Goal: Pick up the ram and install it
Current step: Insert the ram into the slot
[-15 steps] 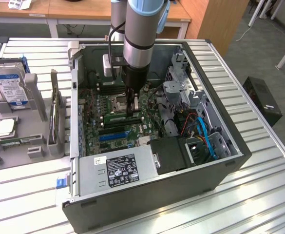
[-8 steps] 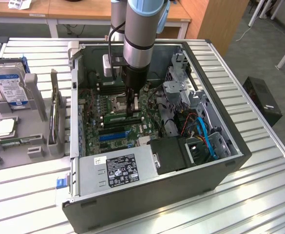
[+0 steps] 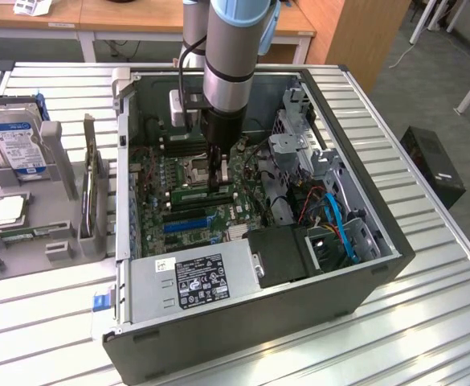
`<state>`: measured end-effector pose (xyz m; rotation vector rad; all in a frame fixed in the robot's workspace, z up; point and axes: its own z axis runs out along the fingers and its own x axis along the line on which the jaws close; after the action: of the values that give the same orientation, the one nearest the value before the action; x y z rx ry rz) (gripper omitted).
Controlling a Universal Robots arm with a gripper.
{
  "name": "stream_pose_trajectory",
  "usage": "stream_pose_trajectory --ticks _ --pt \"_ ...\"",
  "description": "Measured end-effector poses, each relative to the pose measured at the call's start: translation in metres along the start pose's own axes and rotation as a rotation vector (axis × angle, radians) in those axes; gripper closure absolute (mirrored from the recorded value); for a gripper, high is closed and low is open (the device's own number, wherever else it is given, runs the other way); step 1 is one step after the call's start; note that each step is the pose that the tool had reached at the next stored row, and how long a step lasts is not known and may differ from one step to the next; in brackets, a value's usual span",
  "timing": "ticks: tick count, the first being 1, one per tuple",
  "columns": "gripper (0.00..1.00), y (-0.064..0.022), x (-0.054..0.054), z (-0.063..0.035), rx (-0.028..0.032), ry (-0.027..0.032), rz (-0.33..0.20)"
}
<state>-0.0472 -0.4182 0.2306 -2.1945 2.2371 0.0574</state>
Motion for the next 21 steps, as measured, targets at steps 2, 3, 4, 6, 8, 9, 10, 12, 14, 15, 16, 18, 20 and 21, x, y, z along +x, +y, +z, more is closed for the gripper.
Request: stream_pose_trajectory --ticks 2,3,4,6,8,9,10,12,14,15,16,18,20,21 --pt "0.88 0.0 0.0 0.0 0.0 0.0001 0.0" --pt "0.88 0.0 0.0 0.0001 0.0 0.0 0.0" --pt "0.88 0.0 0.0 0.0001 0.0001 -0.0001 0.0" --pt "0.88 0.0 0.0 0.0004 0.0001 -0.0002 0.0" --pt "0.88 0.0 0.0 0.0008 0.0001 -0.0001 0.0" --pt "0.88 0.0 0.0 0.0008 0.0002 -0.0001 0.0" --pt "0.88 0.0 0.0 0.0008 0.0002 -0.0001 0.0" --pt "0.88 0.0 0.0 0.0008 0.0002 -0.0001 0.0" --pt "0.88 0.0 0.0 0.0008 0.0003 -0.0004 0.0" --pt "0.88 0.0 0.0 0.0008 0.0002 -0.0007 0.0" --pt "0.88 0.0 -0.0001 0.0008 0.0002 -0.001 0.0" --pt "0.88 0.0 0.0 0.0008 0.0002 -0.0013 0.0" --pt "0.88 0.0 0.0 0.0005 0.0002 -0.0018 0.0" --pt "0.88 0.0 0.0 0.0001 0.0002 -0.0018 0.0"
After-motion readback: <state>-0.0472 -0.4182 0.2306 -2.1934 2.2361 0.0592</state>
